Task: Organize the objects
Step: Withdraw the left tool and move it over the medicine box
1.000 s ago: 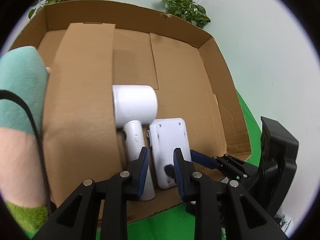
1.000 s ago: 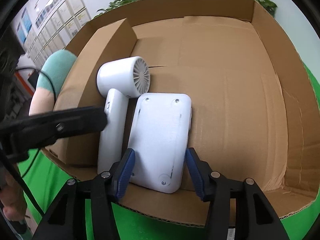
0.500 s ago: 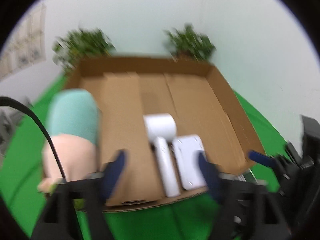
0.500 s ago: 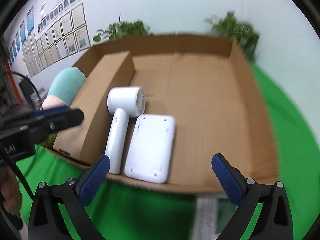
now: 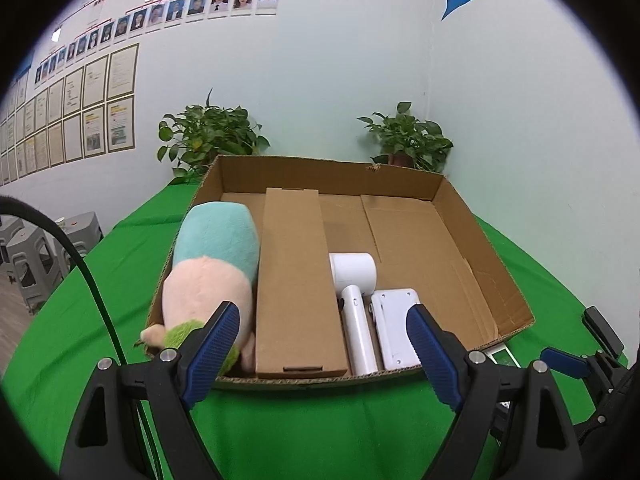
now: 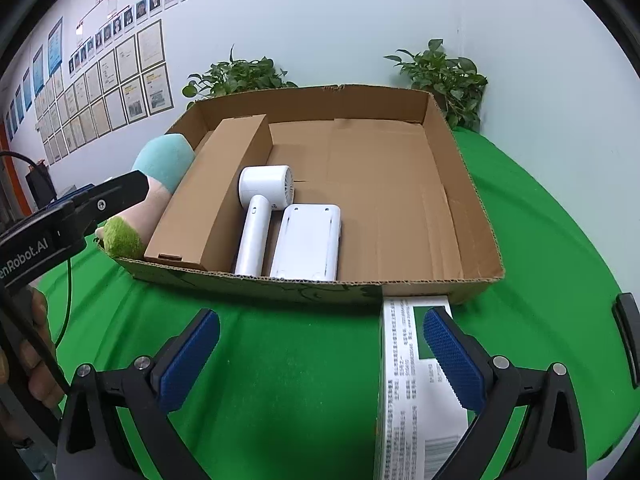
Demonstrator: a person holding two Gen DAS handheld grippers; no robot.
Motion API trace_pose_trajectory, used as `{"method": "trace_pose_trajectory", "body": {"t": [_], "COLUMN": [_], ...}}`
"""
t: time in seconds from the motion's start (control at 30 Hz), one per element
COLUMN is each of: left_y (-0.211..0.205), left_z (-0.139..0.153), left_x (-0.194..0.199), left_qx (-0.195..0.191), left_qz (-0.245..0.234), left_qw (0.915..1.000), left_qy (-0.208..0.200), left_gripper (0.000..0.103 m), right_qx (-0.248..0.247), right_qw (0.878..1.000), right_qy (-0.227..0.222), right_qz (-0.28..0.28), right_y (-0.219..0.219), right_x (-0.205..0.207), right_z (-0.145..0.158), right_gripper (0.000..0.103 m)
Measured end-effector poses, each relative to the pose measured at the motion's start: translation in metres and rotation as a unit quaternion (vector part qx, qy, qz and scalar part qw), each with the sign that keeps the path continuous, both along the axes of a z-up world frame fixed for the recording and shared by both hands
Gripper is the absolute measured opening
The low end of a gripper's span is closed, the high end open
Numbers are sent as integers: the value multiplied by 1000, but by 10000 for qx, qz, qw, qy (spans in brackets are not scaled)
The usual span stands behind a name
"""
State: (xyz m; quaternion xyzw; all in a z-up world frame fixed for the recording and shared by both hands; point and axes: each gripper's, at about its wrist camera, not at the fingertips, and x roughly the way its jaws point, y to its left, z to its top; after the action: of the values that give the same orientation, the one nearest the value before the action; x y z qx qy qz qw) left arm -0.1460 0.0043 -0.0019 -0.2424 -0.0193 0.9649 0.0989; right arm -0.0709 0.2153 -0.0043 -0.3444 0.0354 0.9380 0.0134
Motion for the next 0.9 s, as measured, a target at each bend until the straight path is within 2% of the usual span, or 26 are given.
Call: {"method": "trace_pose_trajectory", "body": {"t": [0.17, 0.43, 0.9], "left_y": [0, 8, 24], "left_z": [-2, -8, -10], "left_x": [4, 8, 10], "left_qx": [60, -151, -213], "left_qz": [40, -6, -157], "left_qw": [10000, 9999, 9996], "left_qy": [-38, -51, -85], "left_gripper": [86, 86, 86], "right_qx": [11, 41, -61], "right_qw": [10000, 10000, 10000], "right_qy": [12, 58, 52], "right_qz": [-4, 26, -15], "right_y": [3, 6, 20], "right_x": [8, 16, 23], "right_z": [-2, -2, -4], "right_gripper": [103, 103, 103]}}
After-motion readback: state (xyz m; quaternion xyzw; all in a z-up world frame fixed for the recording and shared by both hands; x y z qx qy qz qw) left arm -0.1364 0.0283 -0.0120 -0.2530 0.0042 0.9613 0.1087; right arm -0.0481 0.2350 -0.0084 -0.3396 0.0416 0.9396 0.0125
